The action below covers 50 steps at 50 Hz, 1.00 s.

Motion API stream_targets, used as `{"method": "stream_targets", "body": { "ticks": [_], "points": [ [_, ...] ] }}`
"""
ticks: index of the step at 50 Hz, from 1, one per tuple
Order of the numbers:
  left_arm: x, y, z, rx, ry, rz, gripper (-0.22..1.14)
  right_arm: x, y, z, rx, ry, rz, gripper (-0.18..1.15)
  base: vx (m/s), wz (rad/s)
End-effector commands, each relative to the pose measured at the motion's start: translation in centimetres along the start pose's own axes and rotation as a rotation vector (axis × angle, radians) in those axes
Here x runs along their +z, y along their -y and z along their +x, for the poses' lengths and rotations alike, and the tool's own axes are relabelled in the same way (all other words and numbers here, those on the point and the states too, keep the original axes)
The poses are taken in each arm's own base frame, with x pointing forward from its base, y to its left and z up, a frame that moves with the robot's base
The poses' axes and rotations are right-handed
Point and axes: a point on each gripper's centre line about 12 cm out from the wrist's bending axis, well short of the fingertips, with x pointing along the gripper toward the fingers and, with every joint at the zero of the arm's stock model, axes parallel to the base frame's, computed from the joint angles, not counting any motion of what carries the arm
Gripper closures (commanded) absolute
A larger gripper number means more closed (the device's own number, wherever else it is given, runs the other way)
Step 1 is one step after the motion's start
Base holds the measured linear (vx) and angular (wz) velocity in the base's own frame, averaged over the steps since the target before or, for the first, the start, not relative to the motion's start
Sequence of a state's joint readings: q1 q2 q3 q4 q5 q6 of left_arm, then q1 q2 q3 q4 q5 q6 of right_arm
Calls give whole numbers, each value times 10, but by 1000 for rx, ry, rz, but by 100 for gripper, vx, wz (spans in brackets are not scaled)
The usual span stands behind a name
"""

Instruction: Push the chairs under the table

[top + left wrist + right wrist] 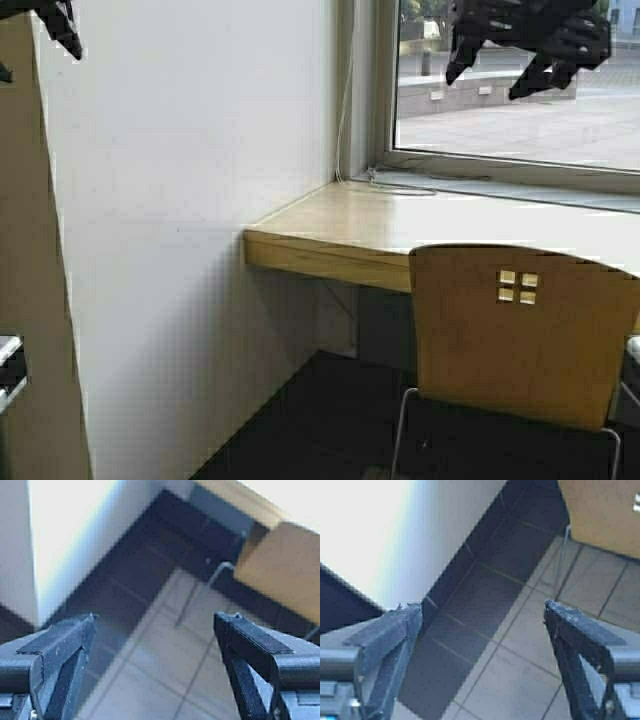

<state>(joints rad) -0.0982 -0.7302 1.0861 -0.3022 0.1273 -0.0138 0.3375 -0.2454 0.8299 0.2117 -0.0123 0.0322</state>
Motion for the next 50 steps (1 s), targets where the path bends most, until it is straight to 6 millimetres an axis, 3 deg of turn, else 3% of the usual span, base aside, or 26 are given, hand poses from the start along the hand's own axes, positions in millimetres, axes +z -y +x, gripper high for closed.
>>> {"method": "stream_targets", "body": {
  "ticks": [1, 31, 50],
  "points": [
    [4, 2, 1, -3, 10, -5, -8, 8, -4, -1, 9, 25, -9, -6, -33, 0],
    [1, -1, 6, 7, -2, -7, -8, 11, -5, 5, 9, 15, -4, -6, -35, -5],
    [-3, -2, 9, 11, -20, -8, -8, 5, -4, 15, 3, -36, 34, -6, -28, -29]
  ]
}}
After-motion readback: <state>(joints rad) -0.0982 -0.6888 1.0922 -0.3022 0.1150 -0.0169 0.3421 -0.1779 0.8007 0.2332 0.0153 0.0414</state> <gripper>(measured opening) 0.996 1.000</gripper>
